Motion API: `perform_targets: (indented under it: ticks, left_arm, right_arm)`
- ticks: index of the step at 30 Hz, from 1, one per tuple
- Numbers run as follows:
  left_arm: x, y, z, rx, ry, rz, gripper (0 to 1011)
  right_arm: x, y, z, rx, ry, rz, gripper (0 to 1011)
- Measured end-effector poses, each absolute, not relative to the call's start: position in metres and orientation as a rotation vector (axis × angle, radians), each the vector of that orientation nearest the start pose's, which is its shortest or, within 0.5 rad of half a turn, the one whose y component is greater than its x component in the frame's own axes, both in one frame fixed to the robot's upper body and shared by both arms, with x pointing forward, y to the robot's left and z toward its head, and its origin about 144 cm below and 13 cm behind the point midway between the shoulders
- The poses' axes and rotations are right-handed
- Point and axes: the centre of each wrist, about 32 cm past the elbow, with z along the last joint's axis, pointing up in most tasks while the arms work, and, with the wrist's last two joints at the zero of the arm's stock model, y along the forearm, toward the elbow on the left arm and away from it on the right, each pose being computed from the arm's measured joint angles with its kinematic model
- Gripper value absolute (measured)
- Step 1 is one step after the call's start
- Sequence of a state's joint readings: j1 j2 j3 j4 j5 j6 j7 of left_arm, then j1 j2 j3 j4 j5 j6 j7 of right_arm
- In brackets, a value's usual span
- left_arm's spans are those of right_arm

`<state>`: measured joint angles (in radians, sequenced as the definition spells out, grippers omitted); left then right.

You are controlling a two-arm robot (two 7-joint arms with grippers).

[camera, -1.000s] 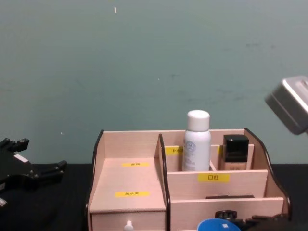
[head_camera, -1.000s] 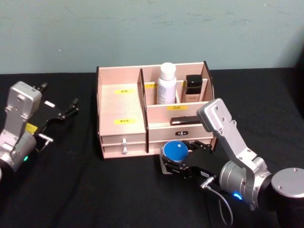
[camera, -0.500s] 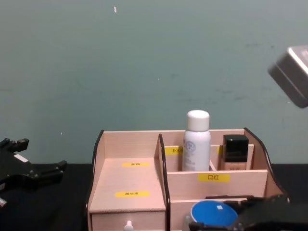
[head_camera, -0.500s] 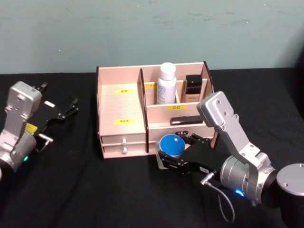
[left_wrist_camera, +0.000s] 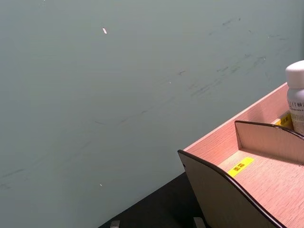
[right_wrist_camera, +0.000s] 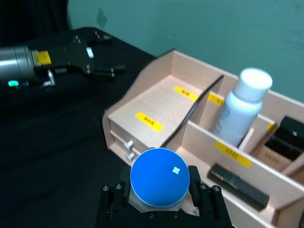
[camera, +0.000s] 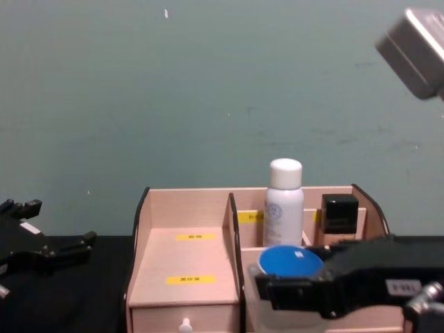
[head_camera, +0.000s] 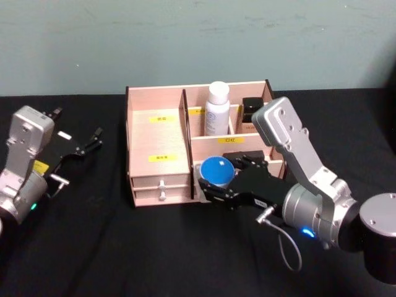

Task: Pick up the facial cleanser and watermelon frost from the table and place them into the tiered storage box.

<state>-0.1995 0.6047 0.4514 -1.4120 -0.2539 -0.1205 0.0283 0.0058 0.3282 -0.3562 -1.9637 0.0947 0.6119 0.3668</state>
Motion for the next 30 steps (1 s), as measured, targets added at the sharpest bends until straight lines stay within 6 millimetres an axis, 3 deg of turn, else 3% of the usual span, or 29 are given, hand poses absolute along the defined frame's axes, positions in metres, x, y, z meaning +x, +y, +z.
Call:
perform_targets:
  ticks: [30]
  left_arm:
    - [0.489,0.310,1.140,0.304,-0.285,1.248,1001]
  right_arm:
    - [0.485,-0.116,1.244,-0.365,0.034,-0.795,728]
